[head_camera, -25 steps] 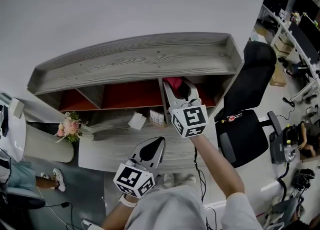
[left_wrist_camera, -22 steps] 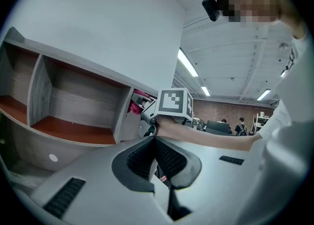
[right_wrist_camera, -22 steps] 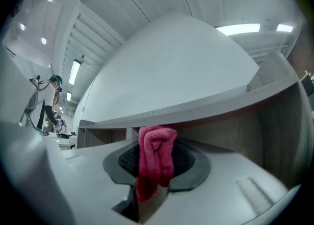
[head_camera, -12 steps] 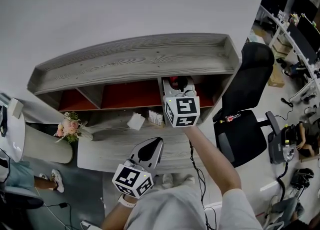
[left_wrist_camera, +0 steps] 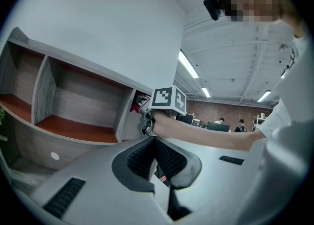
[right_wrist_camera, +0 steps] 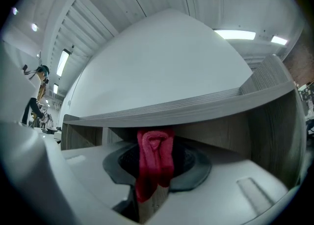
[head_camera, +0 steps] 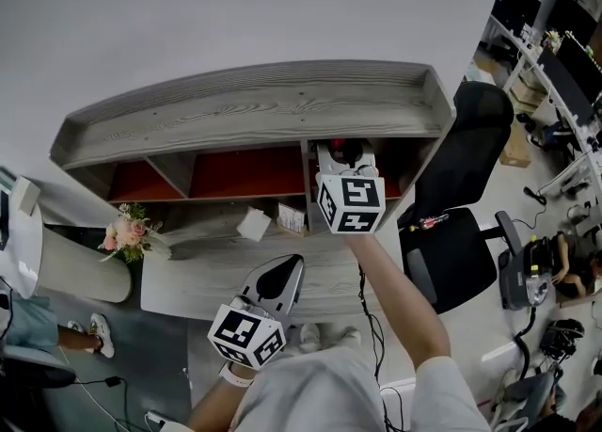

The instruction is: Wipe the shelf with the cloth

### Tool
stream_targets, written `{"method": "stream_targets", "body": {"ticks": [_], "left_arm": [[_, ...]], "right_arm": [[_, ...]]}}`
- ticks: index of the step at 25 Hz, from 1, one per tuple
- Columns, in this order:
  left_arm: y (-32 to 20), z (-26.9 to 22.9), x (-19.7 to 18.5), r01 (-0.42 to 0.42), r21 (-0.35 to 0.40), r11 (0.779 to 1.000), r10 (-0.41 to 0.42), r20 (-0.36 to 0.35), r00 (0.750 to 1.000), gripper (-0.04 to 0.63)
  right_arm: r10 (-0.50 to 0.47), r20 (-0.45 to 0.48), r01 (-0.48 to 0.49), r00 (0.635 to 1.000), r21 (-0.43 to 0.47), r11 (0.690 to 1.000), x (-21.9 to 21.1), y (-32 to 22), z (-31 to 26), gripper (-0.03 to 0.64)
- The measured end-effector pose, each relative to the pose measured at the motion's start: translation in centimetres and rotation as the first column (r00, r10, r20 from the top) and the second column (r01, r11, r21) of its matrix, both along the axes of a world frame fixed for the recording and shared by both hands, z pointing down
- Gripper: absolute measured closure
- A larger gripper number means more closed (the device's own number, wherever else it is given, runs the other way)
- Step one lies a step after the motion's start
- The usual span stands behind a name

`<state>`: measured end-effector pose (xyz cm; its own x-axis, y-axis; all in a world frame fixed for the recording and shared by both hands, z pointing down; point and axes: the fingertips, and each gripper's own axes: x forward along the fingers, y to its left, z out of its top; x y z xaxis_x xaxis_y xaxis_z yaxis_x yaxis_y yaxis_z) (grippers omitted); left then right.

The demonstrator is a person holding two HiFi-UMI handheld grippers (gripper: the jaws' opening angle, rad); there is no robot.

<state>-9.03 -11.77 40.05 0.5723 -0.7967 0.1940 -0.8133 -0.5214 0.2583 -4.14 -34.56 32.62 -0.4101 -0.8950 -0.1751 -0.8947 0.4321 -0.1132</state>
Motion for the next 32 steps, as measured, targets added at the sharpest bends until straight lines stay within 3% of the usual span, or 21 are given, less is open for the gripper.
{"method": "stream_targets", "body": {"ticks": [5,14,26,32], "left_arm": [[0.1,0.0,0.7,-0.023,0.004,1.000,0.023,-0.017,1.000,0.589],[0.2,0.5,2.2,-0.069,-0.003,0.998,0.069,-0.016,0.998,0.589],[0.5,0.3,2.0,-0.061,0.001,0.998,0.061,-0.010,0.998,0.589],[0.3,0.7,0.3,-0.022,-0.006,1.000,0.022,-0.004,1.000,0.589]], "right_arm": [[0.111,0.075,-0.108,0.991,-0.040,0.993,4.8,-0.6,0.5,0.495],[0.304,0.171,-0.287,0.937,-0.116,0.951,14.3,-1.4,1.0,0.495],[0.411,0.227,-0.380,0.883,-0.167,0.910,16.6,-2.7,1.4,0.495],[0.422,0.199,-0.400,0.884,-0.144,0.905,16.4,-4.5,1.2,0.495]]}}
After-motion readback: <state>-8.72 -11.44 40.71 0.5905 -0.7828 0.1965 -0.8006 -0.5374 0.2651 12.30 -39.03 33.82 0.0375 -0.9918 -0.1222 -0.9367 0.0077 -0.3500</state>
